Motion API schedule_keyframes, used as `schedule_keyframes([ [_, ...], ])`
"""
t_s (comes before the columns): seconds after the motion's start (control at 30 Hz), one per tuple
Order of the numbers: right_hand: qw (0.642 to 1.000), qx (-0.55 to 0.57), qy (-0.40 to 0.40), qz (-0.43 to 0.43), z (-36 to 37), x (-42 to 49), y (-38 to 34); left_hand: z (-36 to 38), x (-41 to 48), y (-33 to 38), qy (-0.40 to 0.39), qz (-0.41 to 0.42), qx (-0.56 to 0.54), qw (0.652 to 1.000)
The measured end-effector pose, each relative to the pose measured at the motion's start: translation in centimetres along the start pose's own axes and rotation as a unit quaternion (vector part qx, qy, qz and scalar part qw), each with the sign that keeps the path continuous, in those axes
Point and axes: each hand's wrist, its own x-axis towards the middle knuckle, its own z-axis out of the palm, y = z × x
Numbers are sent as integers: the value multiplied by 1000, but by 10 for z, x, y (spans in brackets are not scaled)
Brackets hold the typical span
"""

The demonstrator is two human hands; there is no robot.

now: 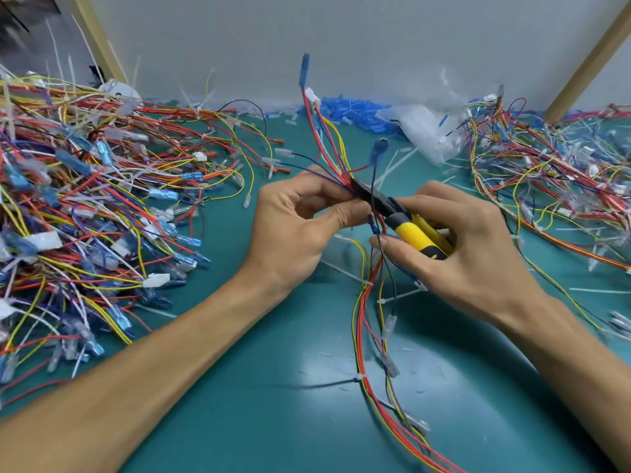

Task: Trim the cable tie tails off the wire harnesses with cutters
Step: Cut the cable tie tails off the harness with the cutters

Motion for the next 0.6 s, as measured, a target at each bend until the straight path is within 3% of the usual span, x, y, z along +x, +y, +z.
schedule_keyframes([
  [0.13, 1000, -15, 6, -11, -2, 0, 2, -6, -1, 9, -39, -83, -90, 992],
  [0.27, 998, -50, 5, -33, -3, 1, 4, 2, 0, 12, 5, -131, -46, 990],
  [0.4, 998, -45, -3, -49, -2, 1, 8, 3, -1, 8, 42, -141, -61, 987],
  [0.6, 997, -48, 13, -65, -6, 3, 14, 2, 2, 8, 8, -140, -98, 985],
])
